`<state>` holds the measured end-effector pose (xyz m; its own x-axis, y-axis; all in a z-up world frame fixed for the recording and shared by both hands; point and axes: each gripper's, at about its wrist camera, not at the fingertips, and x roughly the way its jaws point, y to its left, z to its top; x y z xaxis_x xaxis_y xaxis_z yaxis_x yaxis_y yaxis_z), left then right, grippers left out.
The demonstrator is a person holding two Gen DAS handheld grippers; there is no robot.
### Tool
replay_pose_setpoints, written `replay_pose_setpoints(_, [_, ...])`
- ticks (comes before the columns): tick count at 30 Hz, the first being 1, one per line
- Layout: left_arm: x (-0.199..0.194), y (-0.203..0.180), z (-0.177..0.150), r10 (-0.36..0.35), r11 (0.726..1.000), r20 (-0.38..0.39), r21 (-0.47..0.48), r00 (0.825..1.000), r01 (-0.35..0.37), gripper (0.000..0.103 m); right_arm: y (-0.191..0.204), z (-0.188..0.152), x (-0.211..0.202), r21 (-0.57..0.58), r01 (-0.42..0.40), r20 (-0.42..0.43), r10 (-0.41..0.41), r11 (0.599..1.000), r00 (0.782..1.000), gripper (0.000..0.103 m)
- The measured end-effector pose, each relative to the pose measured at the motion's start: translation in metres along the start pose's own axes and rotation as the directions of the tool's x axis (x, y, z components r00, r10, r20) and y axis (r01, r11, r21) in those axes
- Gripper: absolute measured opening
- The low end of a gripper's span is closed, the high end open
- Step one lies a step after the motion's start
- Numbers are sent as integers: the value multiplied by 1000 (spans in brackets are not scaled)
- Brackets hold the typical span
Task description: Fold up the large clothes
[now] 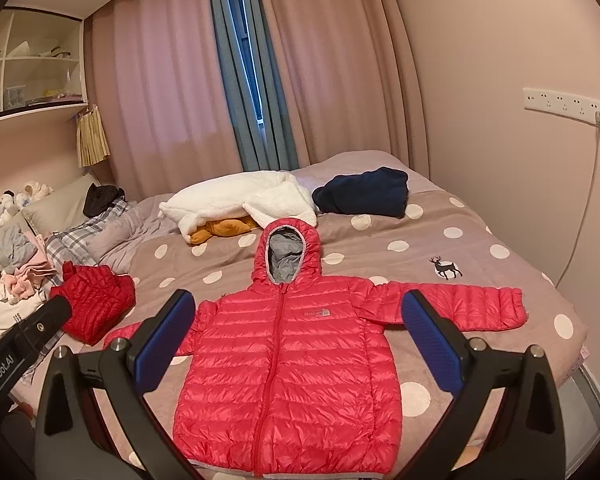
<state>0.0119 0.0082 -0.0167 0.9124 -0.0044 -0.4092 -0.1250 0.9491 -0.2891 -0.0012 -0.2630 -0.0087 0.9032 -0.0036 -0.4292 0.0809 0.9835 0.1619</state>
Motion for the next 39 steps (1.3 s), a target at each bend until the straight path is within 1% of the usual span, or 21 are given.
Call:
replay_pose_setpoints(3, [-3, -3, 0, 24, 999, 17, 23, 1000, -25, 103, 0, 0, 0, -3, 1, 1, -1, 1000, 1000, 103])
replay_pose_setpoints(9, [-3, -4, 0, -16, 999, 2, 31, 1000, 16, 103, 1, 0, -1, -5, 0, 1, 0, 1000, 1000, 103])
replay_pose_setpoints(16, [-4, -5, 0, -25, 999, -8, 34, 1000, 25, 103, 2, 0, -1, -4, -1, 3, 1, 1000, 1000, 103])
replay_pose_setpoints(21, [-6, -4, 1, -25, 999, 1, 33, 1000, 25, 103, 2, 1, -2, -6, 0, 8, 0, 1000, 1000, 103])
replay_pose_setpoints(25, [-7, -4, 2, -24, 999, 3, 33, 1000, 24, 103, 4, 1, -4, -19, 17, 15, -16, 1000, 1000, 103])
replay_pose_setpoints(31, [-7, -3, 2, -25, 999, 3, 33, 1000, 25, 103, 4, 2, -5, -25, 16, 20, -15, 1000, 1000, 103])
replay_pose_setpoints(35, [-8, -4, 2, -30, 999, 6, 38, 1000, 30, 103, 4, 3, -6, -30, 34, 27, -33, 999, 999, 103])
replay_pose_setpoints(39, [-11, -4, 2, -31, 999, 8, 45, 999, 31, 103, 5, 1, -10, -27, 36, 29, -35, 999, 999, 103])
